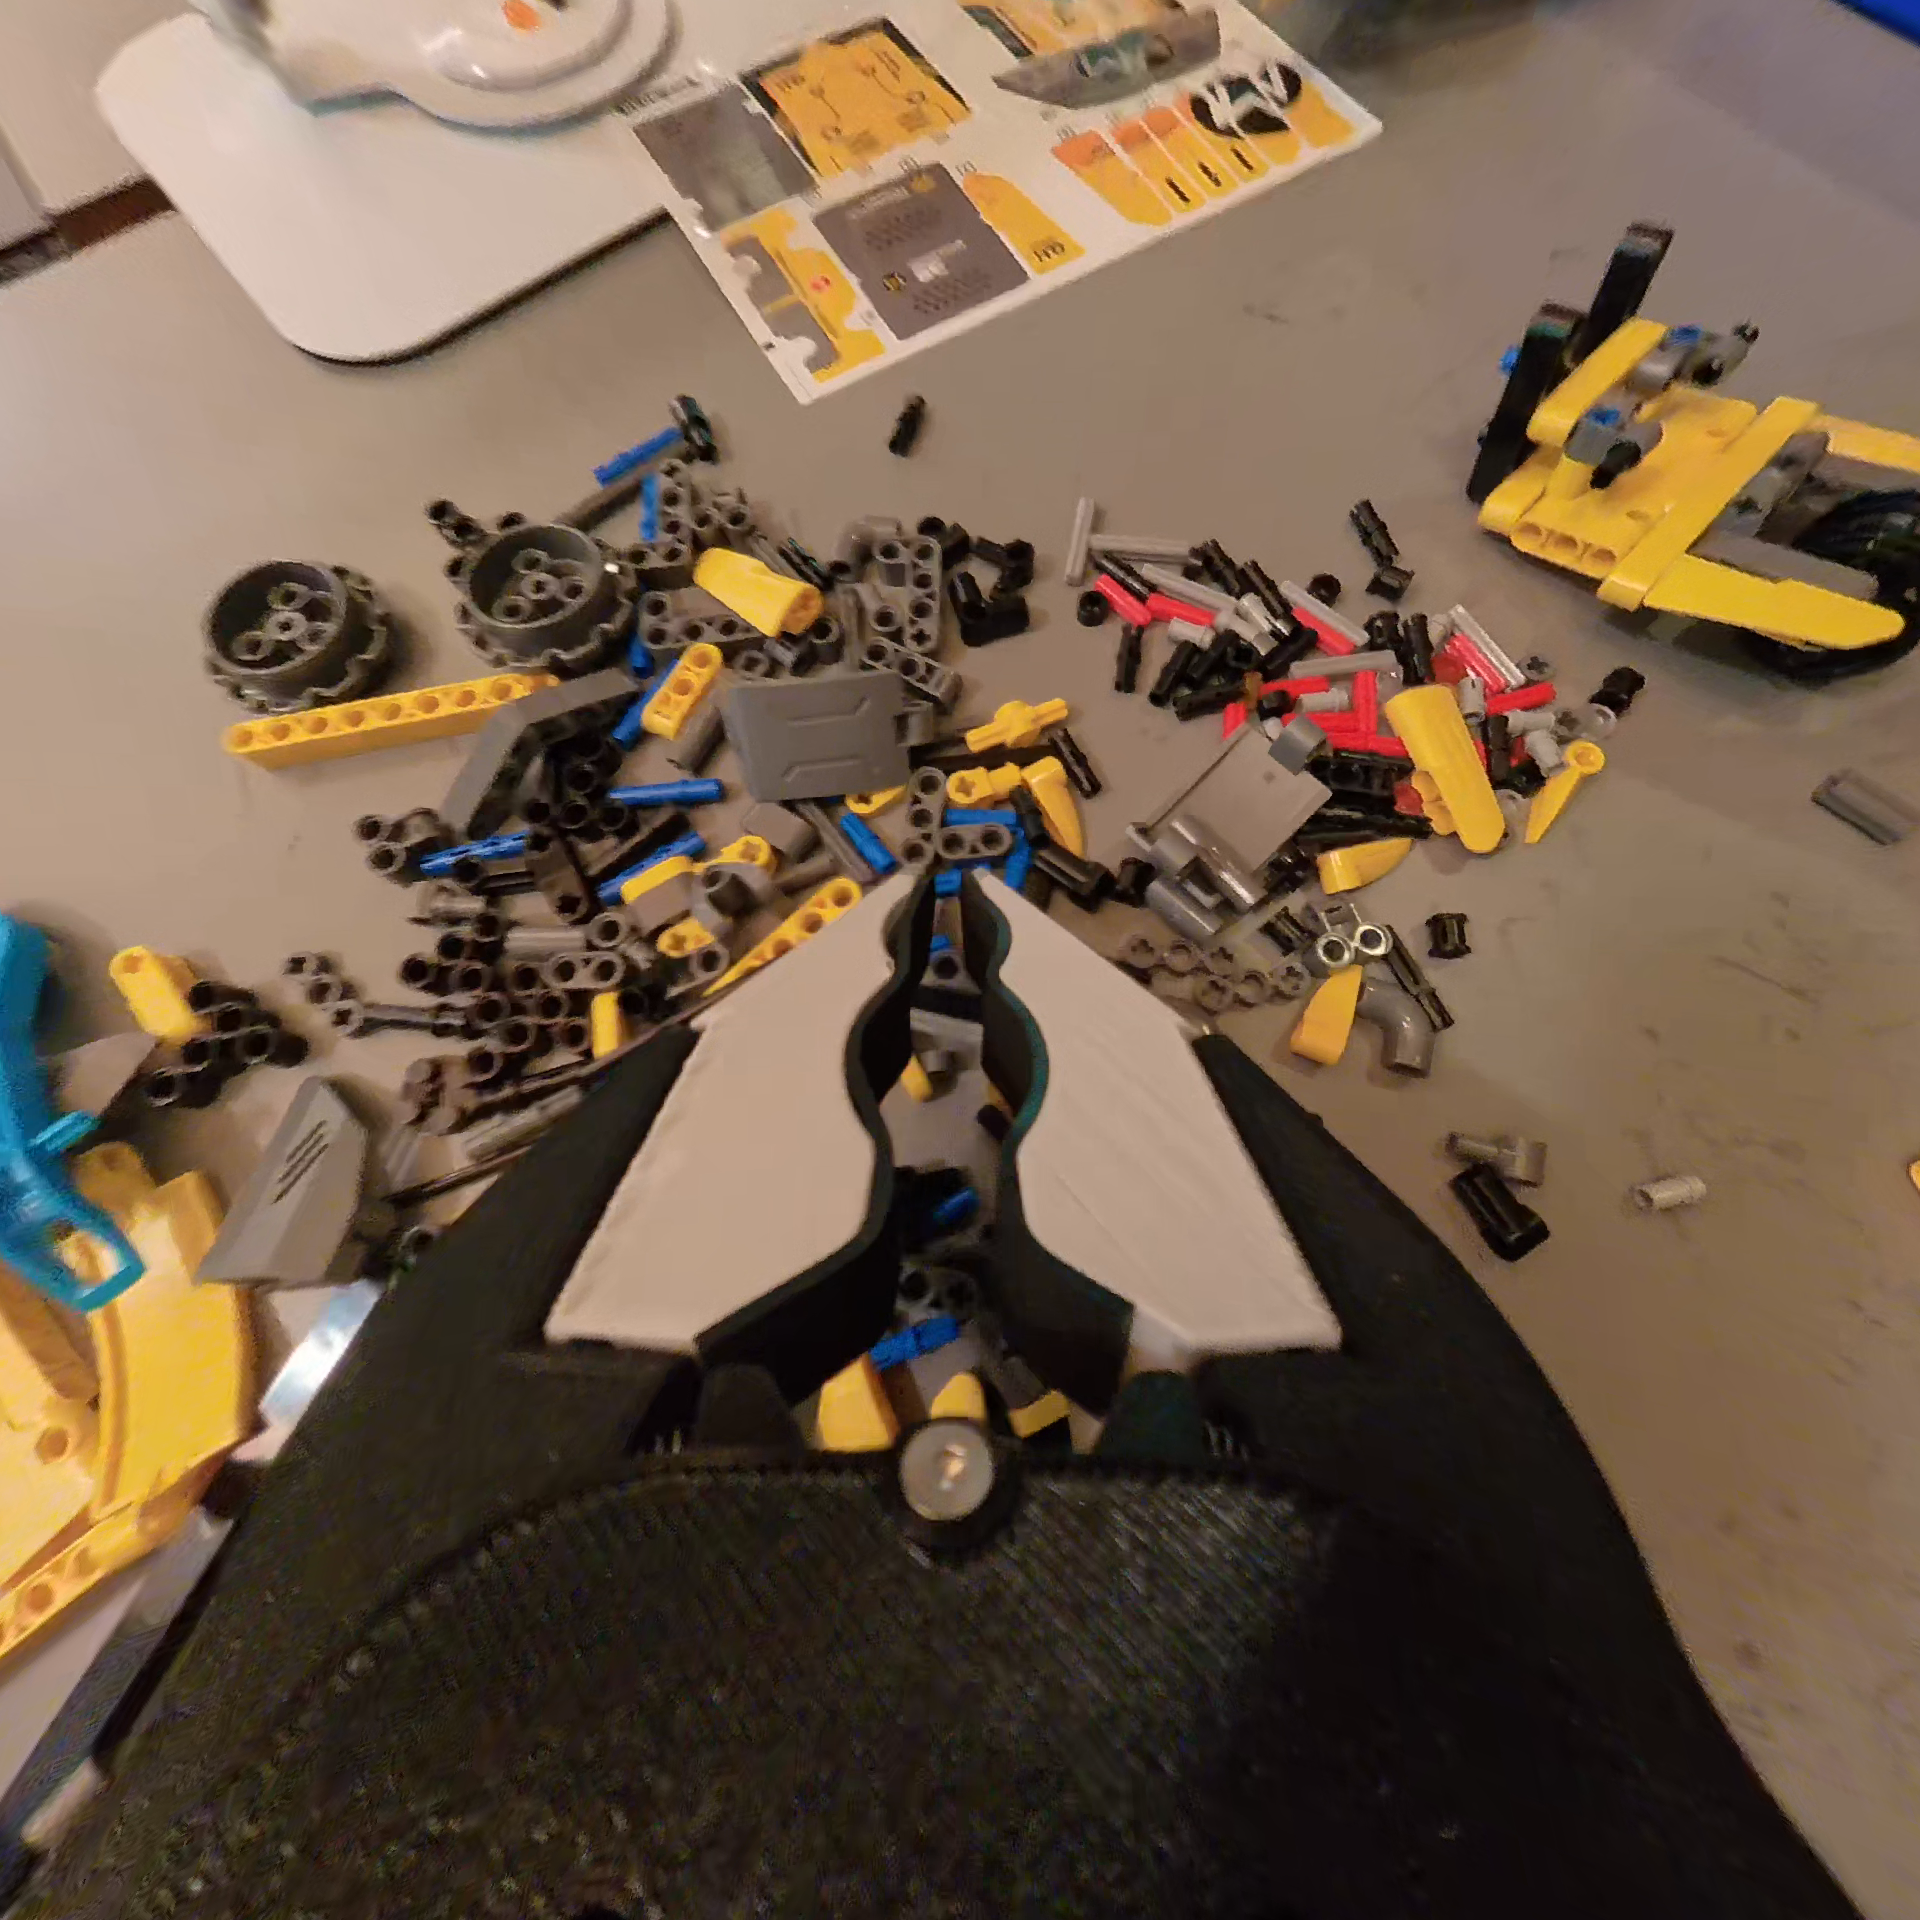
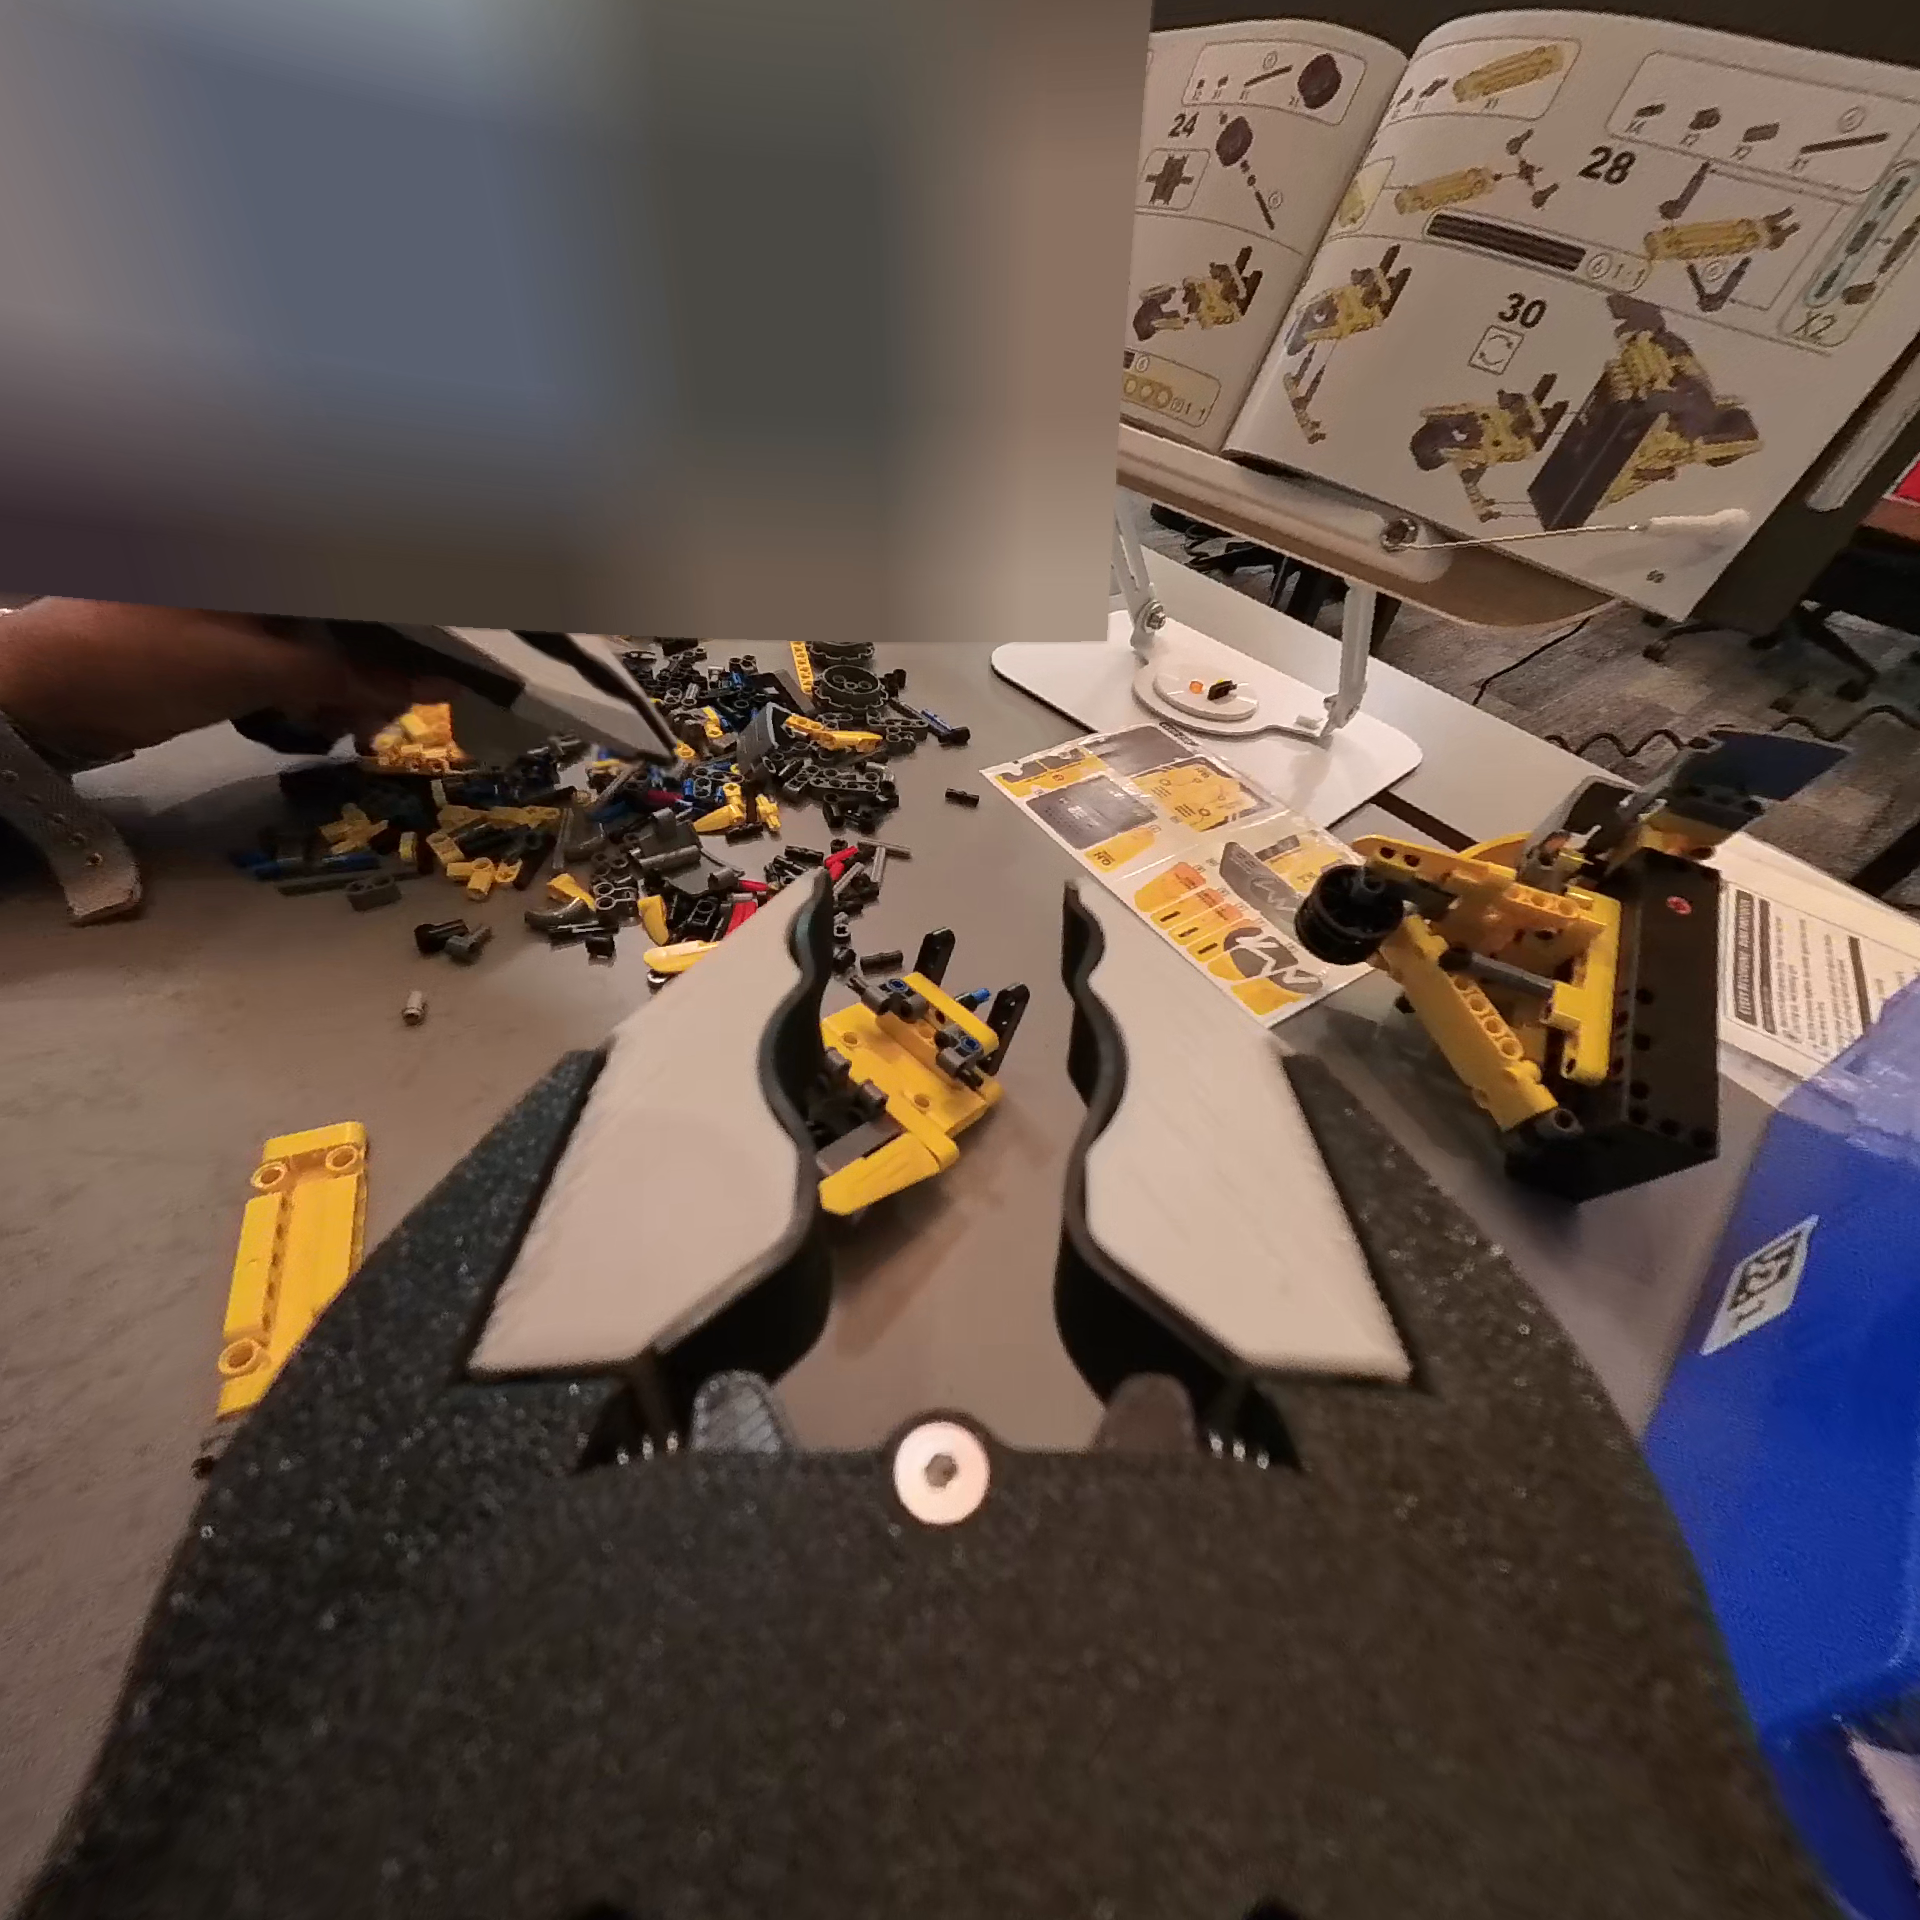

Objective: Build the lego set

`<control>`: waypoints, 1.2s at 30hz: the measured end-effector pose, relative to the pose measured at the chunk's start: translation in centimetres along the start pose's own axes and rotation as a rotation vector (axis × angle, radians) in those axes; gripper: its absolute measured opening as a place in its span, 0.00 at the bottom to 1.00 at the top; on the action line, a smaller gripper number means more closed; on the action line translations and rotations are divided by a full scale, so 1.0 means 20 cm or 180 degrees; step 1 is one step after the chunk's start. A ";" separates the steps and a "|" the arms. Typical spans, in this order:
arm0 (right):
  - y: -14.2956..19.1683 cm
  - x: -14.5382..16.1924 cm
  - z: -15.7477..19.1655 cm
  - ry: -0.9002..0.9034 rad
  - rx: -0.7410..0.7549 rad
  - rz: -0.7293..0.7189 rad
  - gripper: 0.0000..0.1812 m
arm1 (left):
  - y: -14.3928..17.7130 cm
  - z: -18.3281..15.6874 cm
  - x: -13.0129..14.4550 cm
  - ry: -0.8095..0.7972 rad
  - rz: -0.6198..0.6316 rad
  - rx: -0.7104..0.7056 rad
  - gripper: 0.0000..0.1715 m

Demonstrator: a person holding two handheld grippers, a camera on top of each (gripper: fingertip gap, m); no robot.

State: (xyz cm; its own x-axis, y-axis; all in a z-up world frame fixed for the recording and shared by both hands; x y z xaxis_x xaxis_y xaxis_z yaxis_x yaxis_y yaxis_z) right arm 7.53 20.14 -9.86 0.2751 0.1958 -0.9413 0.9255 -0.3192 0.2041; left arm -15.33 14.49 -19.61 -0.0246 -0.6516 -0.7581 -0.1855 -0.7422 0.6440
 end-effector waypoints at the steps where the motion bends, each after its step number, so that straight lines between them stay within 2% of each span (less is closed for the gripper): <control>1: 0.00 0.00 0.00 -0.0001 0.0000 0.0001 0.24 | 0.02 0.02 -0.01 0.0045 -0.0073 -0.0020 0.00; 5: -0.01 0.01 0.00 -0.0002 -0.0012 0.0024 0.24 | 0.09 0.09 -0.05 0.0289 -0.0360 -0.0016 0.00; 9: -0.02 0.02 0.01 -0.0008 -0.0033 0.0061 0.24 | 0.12 0.09 -0.05 0.0531 -0.0493 0.0236 0.02; 23: -0.02 0.02 0.01 0.0022 -0.0031 0.0073 0.24 | 0.12 0.05 -0.05 0.0370 -0.0542 0.0275 0.08; 36: -0.01 0.00 0.02 0.0084 -0.0021 0.0037 0.24 | 0.09 0.04 -0.03 0.0384 -0.0443 0.0339 0.10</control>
State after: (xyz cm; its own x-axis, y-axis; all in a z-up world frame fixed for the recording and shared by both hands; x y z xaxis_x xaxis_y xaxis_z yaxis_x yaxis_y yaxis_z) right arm 7.25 19.75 -9.96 0.2926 0.2167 -0.9314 0.9238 -0.3156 0.2167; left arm -16.43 13.66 -18.02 0.1252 -0.5626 -0.8172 -0.2818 -0.8099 0.5145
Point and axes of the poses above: each gripper's, where its closed fingertips meet, y back along the fingers, x out of its underside, z = x × y across the jaws, the point moved 2 cm from there along y, back along the fingers, and after that the axes turned 9 degrees about y, right-handed, at the moved point
